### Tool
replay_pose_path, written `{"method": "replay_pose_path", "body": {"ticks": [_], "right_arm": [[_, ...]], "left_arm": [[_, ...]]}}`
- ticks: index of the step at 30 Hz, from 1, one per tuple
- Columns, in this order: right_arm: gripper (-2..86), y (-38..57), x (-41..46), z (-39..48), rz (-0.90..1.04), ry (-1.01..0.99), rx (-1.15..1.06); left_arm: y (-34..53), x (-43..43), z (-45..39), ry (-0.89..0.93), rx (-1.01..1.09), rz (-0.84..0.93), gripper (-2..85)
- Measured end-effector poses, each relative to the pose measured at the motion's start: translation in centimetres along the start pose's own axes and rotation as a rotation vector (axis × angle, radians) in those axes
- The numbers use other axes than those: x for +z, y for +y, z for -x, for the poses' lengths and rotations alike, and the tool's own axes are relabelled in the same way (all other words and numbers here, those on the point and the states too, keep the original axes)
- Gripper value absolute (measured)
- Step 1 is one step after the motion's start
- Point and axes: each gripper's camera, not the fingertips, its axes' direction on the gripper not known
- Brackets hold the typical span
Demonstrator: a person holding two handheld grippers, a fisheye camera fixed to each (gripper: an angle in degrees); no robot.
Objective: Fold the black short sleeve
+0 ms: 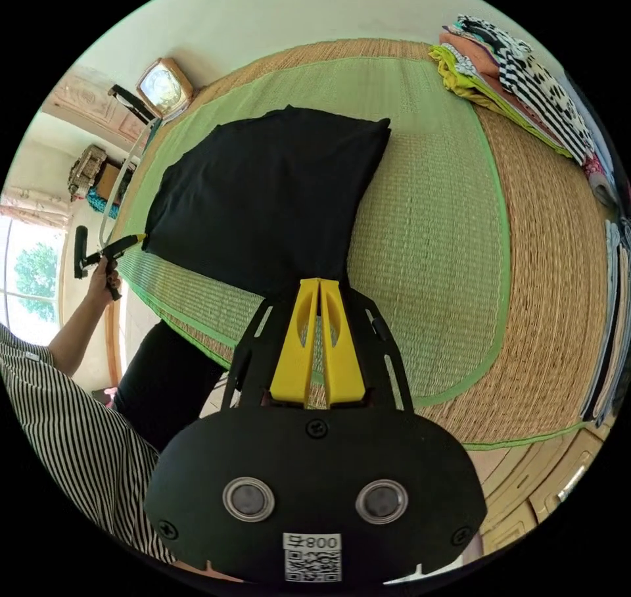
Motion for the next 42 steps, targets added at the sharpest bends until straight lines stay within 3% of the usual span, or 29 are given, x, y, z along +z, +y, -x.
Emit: {"method": "replay_pose_path", "body": {"ticks": [6, 14, 19, 23, 28, 35, 42], "right_arm": [[7.0, 2.7, -1.9, -4.6, -0.058, -0.086, 0.196], [5.2, 2.5, 0.0, -7.3, 0.009, -0.208, 0.259], [3.4, 2.1, -2.3, -8.3, -0.033, -0.295, 0.236], [3.0, 1.3, -4.8, -9.2, -0.093, -0.406, 0.204], [3.3, -0.1, -5.7, -10.1, -0.083, -0.421, 0.156], [7.4, -3.4, -5.1, -18.1, -0.156, -0.434, 0.256], [9.1, -10.3, -0.3, -24.3, -0.142, -0.546, 0.377]], "left_arm": [[3.8, 5.0, -6.6, 0.162, 0.224, 0.038, 5.0], [8.5, 16.1, -20.7, 0.332, 0.589, 0.175, 8.5], [11.7, 21.4, -30.3, 0.319, 0.851, 0.18, 10.6], [14.2, 25.5, -36.9, 0.195, 1.011, 0.139, 10.6], [15.2, 28.9, -38.7, 0.086, 0.979, 0.122, 3.8], [14.6, 27.8, -34.7, 0.235, 0.765, 0.061, 2.1], [14.5, 27.0, -33.4, 0.287, 0.703, 0.045, 1.9]]}}
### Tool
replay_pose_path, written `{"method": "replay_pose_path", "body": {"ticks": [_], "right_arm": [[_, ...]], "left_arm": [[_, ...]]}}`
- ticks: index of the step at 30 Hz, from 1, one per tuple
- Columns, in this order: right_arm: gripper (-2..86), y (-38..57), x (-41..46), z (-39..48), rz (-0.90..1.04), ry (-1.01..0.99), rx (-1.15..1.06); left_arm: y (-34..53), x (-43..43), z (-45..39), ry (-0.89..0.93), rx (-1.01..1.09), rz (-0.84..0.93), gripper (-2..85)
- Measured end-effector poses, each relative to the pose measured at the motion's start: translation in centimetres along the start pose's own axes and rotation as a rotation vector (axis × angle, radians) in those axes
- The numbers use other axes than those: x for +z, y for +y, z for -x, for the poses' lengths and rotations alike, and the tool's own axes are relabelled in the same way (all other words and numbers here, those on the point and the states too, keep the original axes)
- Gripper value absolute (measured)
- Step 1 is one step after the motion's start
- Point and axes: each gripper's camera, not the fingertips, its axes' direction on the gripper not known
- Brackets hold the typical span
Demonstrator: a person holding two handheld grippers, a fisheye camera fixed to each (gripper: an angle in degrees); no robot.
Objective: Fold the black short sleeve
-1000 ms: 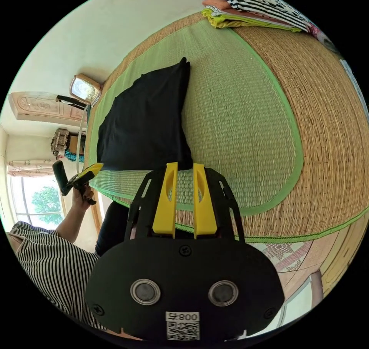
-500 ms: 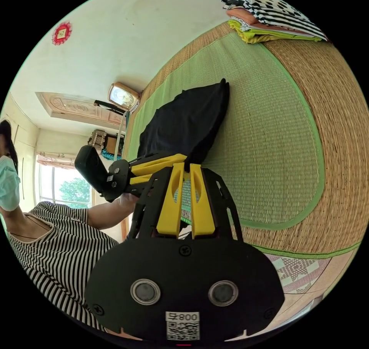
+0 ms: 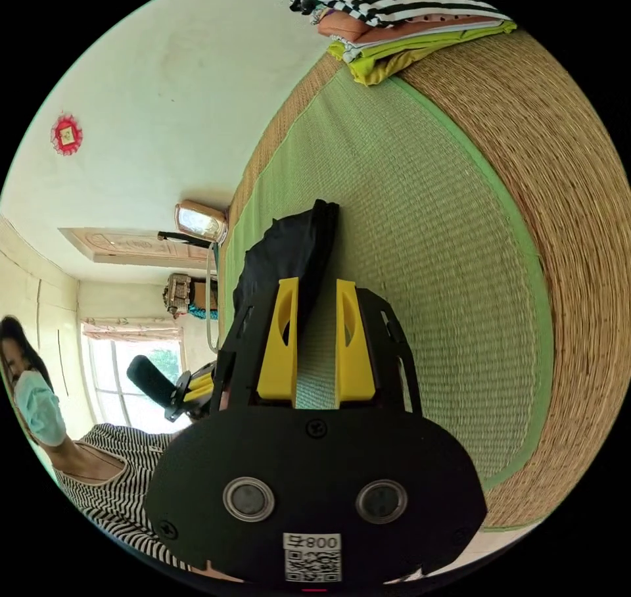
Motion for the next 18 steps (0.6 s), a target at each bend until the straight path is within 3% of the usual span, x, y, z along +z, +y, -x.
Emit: {"method": "replay_pose_path", "body": {"ticks": [18], "right_arm": [[3.5, -6.9, 4.8, -8.5, -0.011, -0.132, 0.081]], "left_arm": [[-0.7, -5.0, -0.1, 0.06, 0.007, 0.014, 2.0]]}}
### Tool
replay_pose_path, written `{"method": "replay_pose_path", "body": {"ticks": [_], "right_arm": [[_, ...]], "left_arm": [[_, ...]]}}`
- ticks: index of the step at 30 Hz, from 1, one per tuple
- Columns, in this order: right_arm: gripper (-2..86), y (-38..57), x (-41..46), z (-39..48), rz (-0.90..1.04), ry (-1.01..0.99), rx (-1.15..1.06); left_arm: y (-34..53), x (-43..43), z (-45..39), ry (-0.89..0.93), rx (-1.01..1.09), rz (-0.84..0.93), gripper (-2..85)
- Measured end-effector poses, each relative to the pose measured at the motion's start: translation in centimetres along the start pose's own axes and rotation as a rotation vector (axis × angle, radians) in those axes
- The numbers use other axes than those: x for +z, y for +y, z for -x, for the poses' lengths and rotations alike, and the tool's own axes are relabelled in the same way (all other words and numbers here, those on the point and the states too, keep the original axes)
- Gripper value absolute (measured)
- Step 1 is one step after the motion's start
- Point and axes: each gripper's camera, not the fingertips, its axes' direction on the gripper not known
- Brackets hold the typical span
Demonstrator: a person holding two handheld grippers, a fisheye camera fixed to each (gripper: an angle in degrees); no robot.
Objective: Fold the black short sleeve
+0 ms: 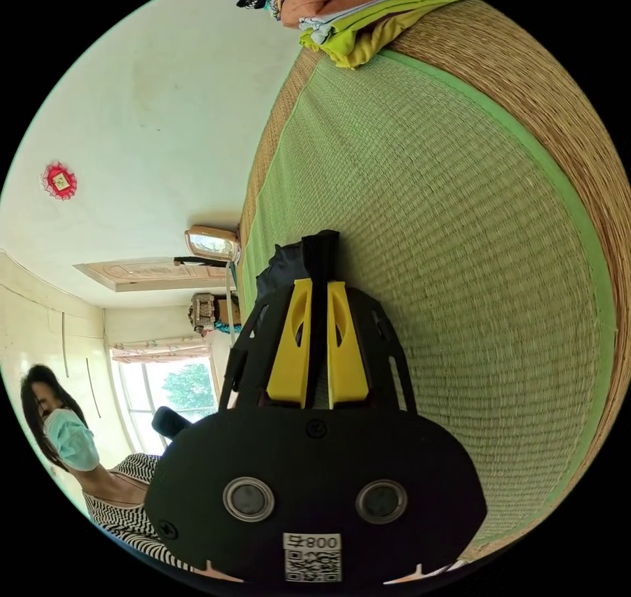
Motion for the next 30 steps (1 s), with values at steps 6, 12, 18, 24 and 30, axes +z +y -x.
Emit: {"method": "replay_pose_path", "body": {"ticks": [6, 12, 18, 24, 30], "right_arm": [[2.2, 0.8, 0.3, -0.9, -0.049, -0.064, -0.033], [1.9, 2.2, 3.9, 2.5, -0.055, -0.098, -0.152], [1.8, 3.6, 13.2, 7.7, 0.045, -0.106, -0.307], [1.9, 5.5, 26.3, 10.6, 0.188, -0.068, -0.422], [1.9, 7.7, 39.4, 9.9, 0.319, 0.038, -0.467]], "left_arm": [[-0.1, -6.4, 1.0, 0.031, -0.022, -0.051, 2.0], [1.2, -16.8, 3.4, 0.047, -0.092, -0.165, 1.9], [6.0, -29.1, 8.5, 0.049, -0.268, -0.317, 1.9], [13.0, -39.7, 14.3, 0.008, -0.516, -0.458, 1.7], [18.9, -46.4, 19.0, 0.011, -0.741, -0.537, 1.7]]}}
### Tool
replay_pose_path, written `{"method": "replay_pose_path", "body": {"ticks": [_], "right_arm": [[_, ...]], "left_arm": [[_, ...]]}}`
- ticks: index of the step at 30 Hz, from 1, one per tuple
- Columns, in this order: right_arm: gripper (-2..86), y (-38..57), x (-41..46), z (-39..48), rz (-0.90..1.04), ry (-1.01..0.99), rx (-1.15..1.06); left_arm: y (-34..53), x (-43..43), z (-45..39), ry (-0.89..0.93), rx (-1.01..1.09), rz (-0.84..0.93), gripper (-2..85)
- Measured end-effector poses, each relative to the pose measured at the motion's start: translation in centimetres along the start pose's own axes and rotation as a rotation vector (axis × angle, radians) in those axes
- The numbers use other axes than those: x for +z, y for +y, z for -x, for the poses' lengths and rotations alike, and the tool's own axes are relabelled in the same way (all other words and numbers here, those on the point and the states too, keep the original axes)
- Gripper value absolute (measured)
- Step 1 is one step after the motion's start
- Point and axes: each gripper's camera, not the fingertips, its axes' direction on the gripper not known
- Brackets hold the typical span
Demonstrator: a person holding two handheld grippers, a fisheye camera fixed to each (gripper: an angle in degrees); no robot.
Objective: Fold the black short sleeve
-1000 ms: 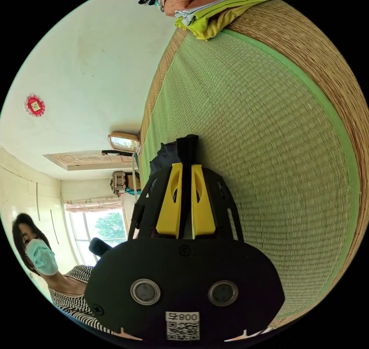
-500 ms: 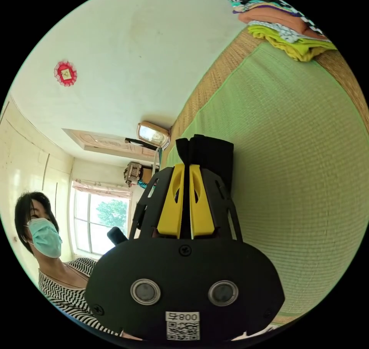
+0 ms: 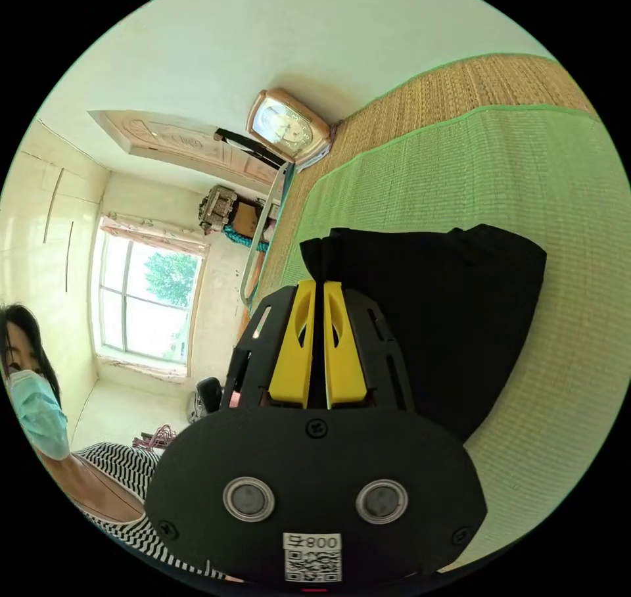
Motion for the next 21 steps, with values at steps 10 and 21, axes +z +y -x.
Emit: {"method": "replay_pose_path", "body": {"ticks": [10, 21], "right_arm": [[2.4, -0.7, 13.7, -5.1, 0.112, 0.089, 0.026], [6.4, -0.1, 23.1, -10.8, 0.201, 0.129, -0.006]], "left_arm": [[-3.3, -6.7, 4.6, 0.052, -0.218, -0.045, 1.8], [-3.9, -11.4, 4.1, 0.035, -0.285, -0.066, 2.2]]}}
